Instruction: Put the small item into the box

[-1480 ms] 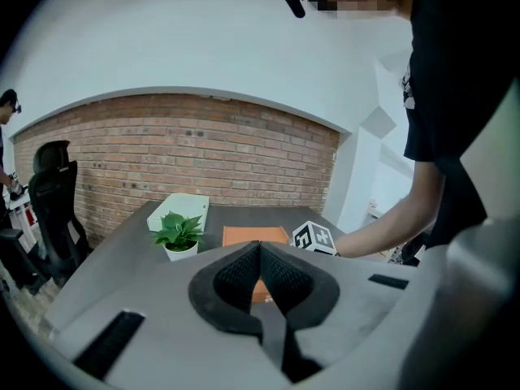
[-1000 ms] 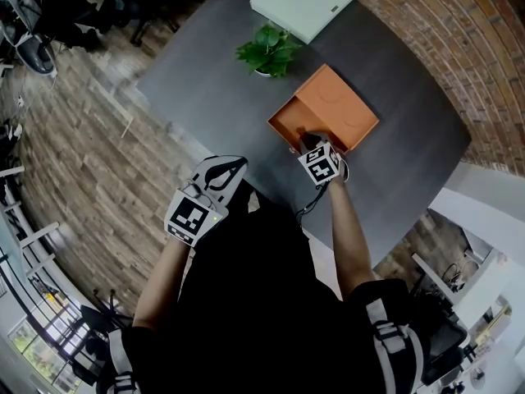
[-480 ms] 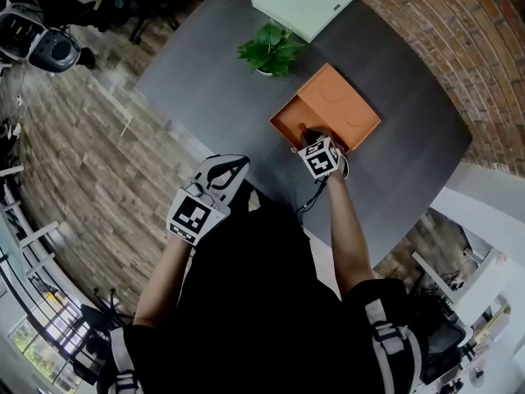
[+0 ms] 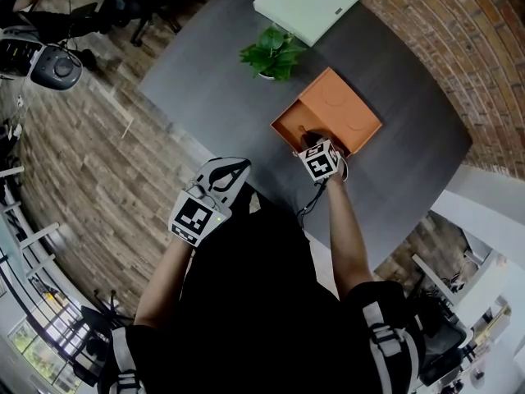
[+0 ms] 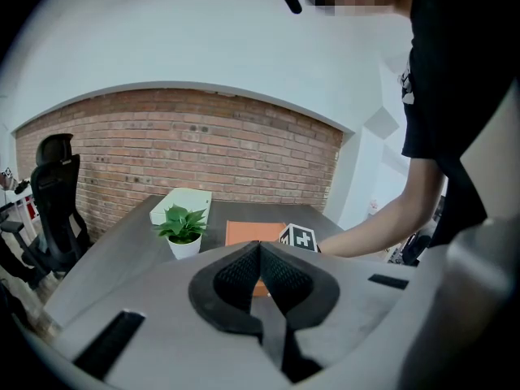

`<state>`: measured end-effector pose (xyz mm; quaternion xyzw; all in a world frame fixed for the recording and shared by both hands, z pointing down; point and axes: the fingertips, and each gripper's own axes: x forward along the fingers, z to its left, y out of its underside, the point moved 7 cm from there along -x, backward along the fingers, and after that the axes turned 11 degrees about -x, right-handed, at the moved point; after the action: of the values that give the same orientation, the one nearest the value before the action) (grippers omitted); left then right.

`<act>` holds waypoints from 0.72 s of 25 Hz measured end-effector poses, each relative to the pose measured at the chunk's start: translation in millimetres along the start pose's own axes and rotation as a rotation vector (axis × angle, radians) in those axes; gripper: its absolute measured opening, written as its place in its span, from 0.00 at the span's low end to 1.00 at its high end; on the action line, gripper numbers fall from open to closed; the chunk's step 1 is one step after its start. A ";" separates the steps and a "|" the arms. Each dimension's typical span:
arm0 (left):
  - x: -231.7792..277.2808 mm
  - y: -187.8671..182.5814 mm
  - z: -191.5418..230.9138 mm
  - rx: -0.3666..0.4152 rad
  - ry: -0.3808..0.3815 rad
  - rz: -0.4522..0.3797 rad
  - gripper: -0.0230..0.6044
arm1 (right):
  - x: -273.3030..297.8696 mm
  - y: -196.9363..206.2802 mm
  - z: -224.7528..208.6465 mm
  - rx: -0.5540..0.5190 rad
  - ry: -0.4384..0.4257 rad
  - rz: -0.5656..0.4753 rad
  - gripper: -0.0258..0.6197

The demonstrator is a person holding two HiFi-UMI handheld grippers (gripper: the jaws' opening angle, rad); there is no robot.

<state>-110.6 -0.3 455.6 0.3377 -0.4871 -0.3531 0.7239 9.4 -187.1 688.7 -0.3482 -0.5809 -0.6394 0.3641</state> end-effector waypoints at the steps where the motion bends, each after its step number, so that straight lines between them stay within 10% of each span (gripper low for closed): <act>1: -0.2 0.2 0.3 0.002 0.000 0.003 0.07 | -0.1 -0.4 0.4 0.000 0.003 0.000 0.15; 18: 21.7 -1.9 -4.7 0.040 0.075 -0.004 0.07 | -47.4 7.2 7.5 0.070 0.071 -0.119 0.12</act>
<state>-100.5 -18.9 462.8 0.3661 -0.4659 -0.3319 0.7340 39.2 -177.1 651.6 -0.2772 -0.6092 -0.6511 0.3579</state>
